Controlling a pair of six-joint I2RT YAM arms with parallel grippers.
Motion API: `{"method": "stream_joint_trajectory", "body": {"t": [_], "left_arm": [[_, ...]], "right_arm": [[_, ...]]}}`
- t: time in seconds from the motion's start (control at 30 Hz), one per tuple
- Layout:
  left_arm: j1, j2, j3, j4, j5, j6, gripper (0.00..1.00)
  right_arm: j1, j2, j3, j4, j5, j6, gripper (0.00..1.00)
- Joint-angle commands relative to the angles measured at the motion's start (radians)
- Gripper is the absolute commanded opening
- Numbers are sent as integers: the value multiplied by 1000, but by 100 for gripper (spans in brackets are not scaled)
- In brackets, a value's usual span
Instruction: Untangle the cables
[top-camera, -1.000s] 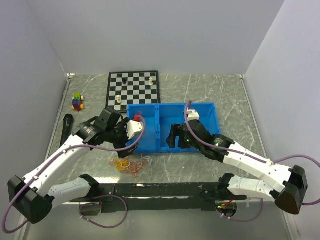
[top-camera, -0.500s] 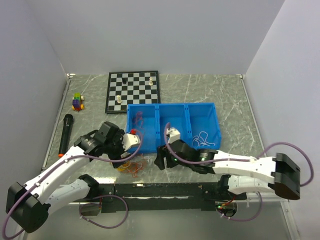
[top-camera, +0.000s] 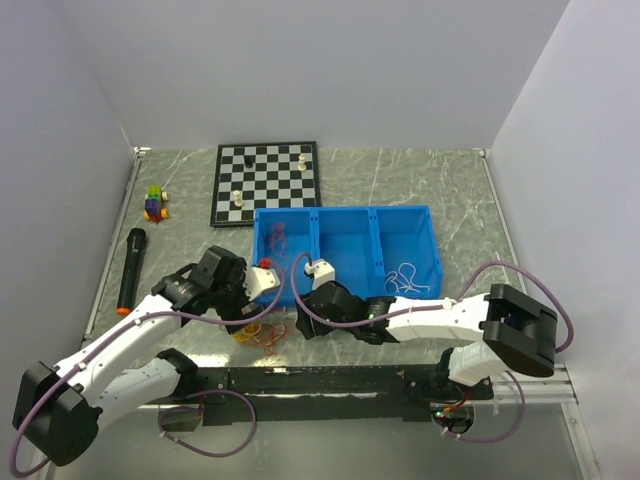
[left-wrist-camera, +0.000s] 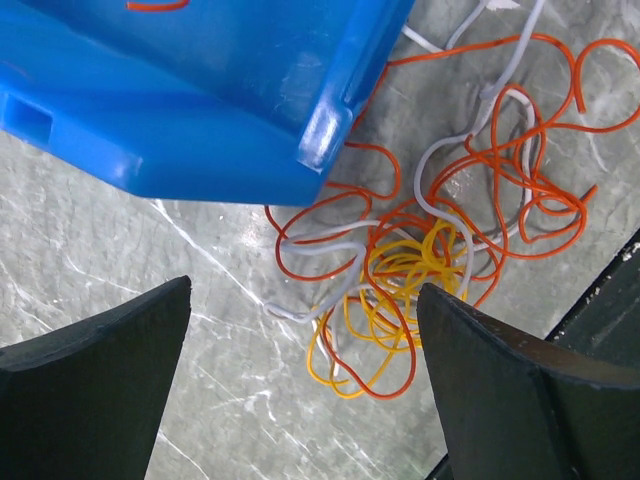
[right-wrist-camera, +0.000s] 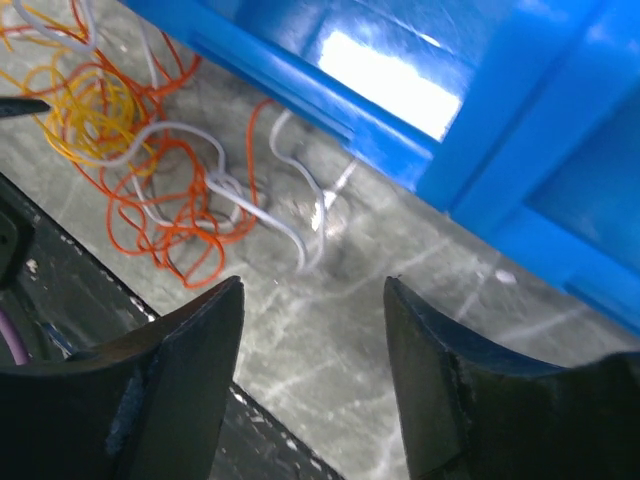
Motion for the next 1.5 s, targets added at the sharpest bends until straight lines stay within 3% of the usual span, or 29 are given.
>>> {"method": "stream_joint_trajectory", "body": {"t": [0.0,0.33,0.4,0.57,0.67,0.87,0.97,1.0,1.17,1.47], "left_arm": [[4,21,0,45,-1,21,99],[4,45,-26,69,32,43,99],[4,56,-39,79,39,58,99],[4,87,-69,108,54,103,99],[4,114,-74,117,57,116,90],[6,164,-59,102,68,127,46],[6,159,-53,100,57,129,13],[7,153,-48,97,51,127,6],[7,101,-33,76,36,130,1],[7,-4,-92,39,-38,162,1]], "right_arm": [[2,30,48,104,16,-17,59],[2,20,14,120,10,9,5],[3,-26,-6,100,19,15,0],[12,-160,-81,56,17,58,0],[31,-239,-110,2,36,86,0],[63,-434,-145,-167,98,136,0],[71,-558,-138,-259,147,152,0],[74,-600,-132,-286,163,152,0],[80,-776,-72,-418,218,127,0],[81,-932,144,-589,355,15,0]]}}
